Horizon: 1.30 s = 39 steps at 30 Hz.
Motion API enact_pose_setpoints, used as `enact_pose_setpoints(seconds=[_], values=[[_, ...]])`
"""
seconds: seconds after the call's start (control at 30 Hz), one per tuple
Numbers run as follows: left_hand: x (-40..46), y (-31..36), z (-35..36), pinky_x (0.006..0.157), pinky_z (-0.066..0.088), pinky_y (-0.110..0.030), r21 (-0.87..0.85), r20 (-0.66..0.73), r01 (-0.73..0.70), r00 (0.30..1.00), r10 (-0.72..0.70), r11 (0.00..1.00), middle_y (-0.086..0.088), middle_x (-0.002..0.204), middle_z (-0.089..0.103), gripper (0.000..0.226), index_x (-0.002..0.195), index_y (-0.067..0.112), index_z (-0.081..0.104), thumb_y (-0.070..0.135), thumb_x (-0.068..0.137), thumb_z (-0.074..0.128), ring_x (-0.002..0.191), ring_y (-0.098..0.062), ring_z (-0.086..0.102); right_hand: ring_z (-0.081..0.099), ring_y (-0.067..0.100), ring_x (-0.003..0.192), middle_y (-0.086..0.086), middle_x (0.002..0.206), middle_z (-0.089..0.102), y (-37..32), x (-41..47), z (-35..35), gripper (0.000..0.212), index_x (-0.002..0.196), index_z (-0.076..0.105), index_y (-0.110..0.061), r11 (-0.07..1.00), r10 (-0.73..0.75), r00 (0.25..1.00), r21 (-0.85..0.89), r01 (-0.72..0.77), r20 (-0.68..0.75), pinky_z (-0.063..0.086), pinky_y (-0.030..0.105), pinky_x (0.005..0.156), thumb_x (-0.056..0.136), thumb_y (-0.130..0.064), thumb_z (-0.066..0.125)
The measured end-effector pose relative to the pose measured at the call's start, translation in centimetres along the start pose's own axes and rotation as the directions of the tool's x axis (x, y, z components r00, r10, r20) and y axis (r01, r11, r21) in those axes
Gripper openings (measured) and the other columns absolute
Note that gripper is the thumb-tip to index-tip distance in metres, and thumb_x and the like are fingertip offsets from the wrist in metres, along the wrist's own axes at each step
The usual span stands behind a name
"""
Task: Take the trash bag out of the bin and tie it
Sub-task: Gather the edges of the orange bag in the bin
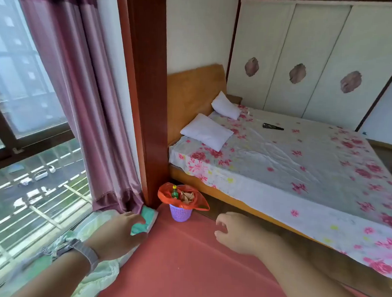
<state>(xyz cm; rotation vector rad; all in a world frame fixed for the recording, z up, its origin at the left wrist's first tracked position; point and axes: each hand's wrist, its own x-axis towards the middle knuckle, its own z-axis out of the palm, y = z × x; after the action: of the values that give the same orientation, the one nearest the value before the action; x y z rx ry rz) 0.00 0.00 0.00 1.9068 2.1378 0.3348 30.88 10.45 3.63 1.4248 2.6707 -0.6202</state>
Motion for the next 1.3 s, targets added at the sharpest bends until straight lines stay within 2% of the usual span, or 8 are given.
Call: enact_pose_setpoints(seconds=[0.4, 0.63, 0.87, 0.97, 1.07, 1.17, 1.23, 1.3], values=[[12.2, -9.4, -1.7, 0.083, 0.049, -0.029, -0.046, -0.002, 0.042, 0.999, -0.042, 0.998, 0.011, 0.105, 0.064, 0.028, 0.104, 0.03, 0.063, 0.047, 0.083, 0.056, 0.092, -0.01, 0.061, 0.056, 0.014, 0.095, -0.009, 0.11, 0.056, 0.3, 13.9, -1.9, 0.041, 0.112, 0.056, -0.034, 0.996, 0.086, 0.993, 0.033, -0.083, -0.079, 0.05, 0.034, 0.081, 0.078, -0.054, 0.047], [22.2, -8.5, 1.5, 0.069, 0.041, -0.027, -0.057, 0.098, 0.096, 0.991, -0.09, 0.994, 0.003, 0.09, 0.056, 0.028, 0.099, 0.019, 0.063, 0.04, 0.082, 0.057, 0.084, -0.018, 0.058, 0.055, 0.013, 0.091, -0.01, 0.107, 0.052, 5.2, 23.1, 0.0, 0.043, 0.115, 0.054, -0.031, 0.991, 0.101, 0.995, 0.092, -0.102, 0.013, 0.05, 0.035, 0.081, 0.079, -0.054, 0.051], [31.3, -6.8, 4.3, 0.084, 0.051, -0.03, -0.06, 0.238, 0.285, 0.935, -0.263, 0.957, 0.006, 0.106, 0.067, 0.036, 0.107, 0.026, 0.064, 0.044, 0.077, 0.054, 0.094, -0.01, 0.062, 0.053, 0.013, 0.089, -0.011, 0.101, 0.047, 11.8, 33.4, 0.1, 0.039, 0.111, 0.056, -0.029, 0.984, 0.072, 0.989, 0.15, -0.091, 0.128, 0.046, 0.03, 0.073, 0.079, -0.05, 0.052], [36.0, -5.8, 4.0, 0.075, 0.051, -0.029, -0.067, 0.249, 0.312, 0.925, -0.287, 0.948, 0.004, 0.096, 0.068, 0.035, 0.101, 0.021, 0.066, 0.043, 0.077, 0.052, 0.085, -0.012, 0.063, 0.055, 0.014, 0.087, -0.008, 0.105, 0.054, 14.0, 38.3, -1.7, 0.037, 0.109, 0.057, -0.029, 0.984, 0.04, 0.99, 0.166, -0.062, 0.132, 0.045, 0.03, 0.068, 0.079, -0.051, 0.052], [40.4, -4.9, 3.8, 0.069, 0.055, -0.036, -0.135, 0.202, 0.332, 0.932, -0.302, 0.934, -0.003, 0.084, 0.072, 0.028, 0.085, 0.017, 0.066, 0.04, 0.077, 0.051, 0.075, -0.017, 0.067, 0.058, 0.017, 0.09, -0.003, 0.108, 0.061, 15.7, 42.8, -3.8, 0.036, 0.11, 0.058, -0.024, 0.979, 0.03, 0.992, 0.196, -0.053, 0.12, 0.052, 0.036, 0.077, 0.083, -0.046, 0.054], [43.1, -4.4, 3.3, 0.074, 0.056, -0.035, -0.188, 0.212, 0.377, 0.917, -0.337, 0.907, 0.005, 0.086, 0.072, 0.035, 0.086, 0.024, 0.068, 0.051, 0.072, 0.051, 0.077, -0.012, 0.068, 0.061, 0.017, 0.091, -0.002, 0.105, 0.064, 16.7, 45.3, -4.3, 0.033, 0.109, 0.059, -0.026, 0.975, 0.049, 0.987, 0.205, -0.081, 0.156, 0.054, 0.039, 0.082, 0.084, -0.045, 0.054], [44.9, -4.8, 3.3, 0.075, 0.056, -0.036, -0.195, 0.237, 0.391, 0.909, -0.344, 0.9, 0.006, 0.088, 0.072, 0.047, 0.087, 0.023, 0.068, 0.06, 0.066, 0.048, 0.078, -0.014, 0.068, 0.061, 0.015, 0.089, -0.005, 0.104, 0.064, 17.1, 46.8, -4.3, 0.034, 0.11, 0.059, -0.028, 0.973, 0.052, 0.983, 0.214, -0.09, 0.179, 0.053, 0.035, 0.078, 0.083, -0.048, 0.053], [47.0, -5.8, 3.6, 0.079, 0.055, -0.035, -0.187, 0.247, 0.414, 0.898, -0.365, 0.891, 0.003, 0.095, 0.072, 0.037, 0.093, 0.022, 0.069, 0.049, 0.073, 0.052, 0.083, -0.015, 0.067, 0.058, 0.012, 0.086, -0.013, 0.105, 0.061, 17.5, 48.6, -4.4, 0.037, 0.113, 0.058, -0.03, 0.968, 0.048, 0.981, 0.234, -0.092, 0.186, 0.048, 0.027, 0.068, 0.083, -0.05, 0.052]])
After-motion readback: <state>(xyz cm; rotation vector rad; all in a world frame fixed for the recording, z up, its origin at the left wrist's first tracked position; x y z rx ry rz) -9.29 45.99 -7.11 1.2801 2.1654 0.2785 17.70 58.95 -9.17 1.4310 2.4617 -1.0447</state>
